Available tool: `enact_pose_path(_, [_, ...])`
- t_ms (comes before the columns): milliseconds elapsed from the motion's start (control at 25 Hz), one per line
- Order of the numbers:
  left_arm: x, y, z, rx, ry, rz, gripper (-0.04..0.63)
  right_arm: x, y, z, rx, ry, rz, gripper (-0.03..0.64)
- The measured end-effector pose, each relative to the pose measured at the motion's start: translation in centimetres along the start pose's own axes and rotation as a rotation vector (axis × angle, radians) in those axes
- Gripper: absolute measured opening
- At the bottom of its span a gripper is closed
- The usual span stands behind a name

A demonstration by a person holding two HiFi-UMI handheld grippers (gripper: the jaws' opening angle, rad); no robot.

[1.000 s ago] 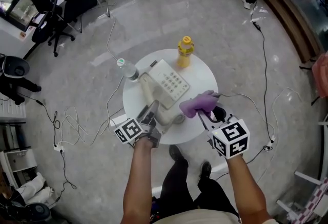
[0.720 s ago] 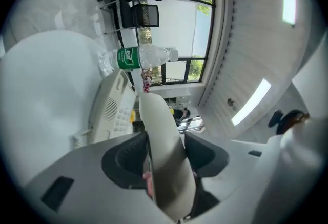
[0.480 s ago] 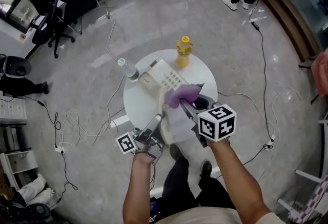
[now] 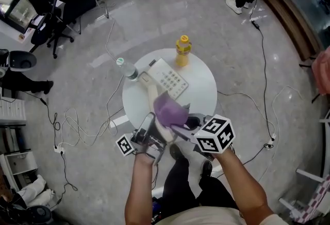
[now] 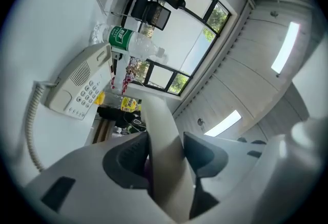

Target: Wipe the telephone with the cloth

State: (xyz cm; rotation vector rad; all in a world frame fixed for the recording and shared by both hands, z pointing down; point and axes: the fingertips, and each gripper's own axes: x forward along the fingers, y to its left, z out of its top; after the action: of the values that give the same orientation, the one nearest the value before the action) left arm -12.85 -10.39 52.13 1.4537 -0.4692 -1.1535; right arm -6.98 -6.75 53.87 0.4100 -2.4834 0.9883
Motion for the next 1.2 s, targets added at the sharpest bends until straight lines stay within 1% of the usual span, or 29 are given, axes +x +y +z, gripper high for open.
enact_pose_path(120, [0.1, -0.8, 0.9, 0.012, -0.019, -0.024, 0.209, -1.5, 2.0, -1.8, -0.002, 0.054, 0.075, 0.107])
enact_pose_path(200, [0.3, -1.0, 0.9, 0.022, -0.003, -0.026, 0.206, -2.3, 2.5, -2.1, 0.009, 0.048, 0.091, 0.107])
enact_pose_path(280, [0.6, -1.0, 0.4, 0.02, 0.019, -0.028, 0.204, -2.8, 2.3, -1.6, 0.024, 0.02, 0.086, 0.107])
enact_pose_path(400, [0.8, -1.0, -1.0, 0.02, 0.063, -0.023, 0.202, -2.9, 1.4, 0.0, 0.056, -0.042, 0.052, 0.107])
enact_pose_path(560, [1.0, -1.2, -2.8, 0.013, 0.115, -0.039, 0.198, -2.9, -1.7, 3.5, 0.129, -0.184, -0.048, 0.109])
enact_pose_path(680, [0.9, -1.4, -3.6, 0.002, 0.121, -0.058, 0.189, -2.9, -3.9, 5.8, 0.173, -0.275, -0.113, 0.11])
enact_pose_path(760, [0.8, -1.4, -3.4, -0.007, 0.102, -0.061, 0.181, -2.6, -4.3, 6.5, 0.181, -0.295, -0.12, 0.11])
enact_pose_path(880, [0.4, -1.4, -2.4, -0.015, 0.064, -0.064, 0.178, -1.7, -3.1, 6.0, 0.164, -0.266, -0.076, 0.11])
enact_pose_path(1080, [-0.1, -1.8, -0.1, -0.049, -0.044, -0.103, 0.176, -0.4, 1.2, 2.9, 0.128, -0.137, 0.063, 0.11])
enact_pose_path(1200, [-0.3, -1.9, 0.8, -0.053, -0.077, -0.124, 0.175, -1.1, 2.6, 1.2, 0.134, -0.101, 0.106, 0.109])
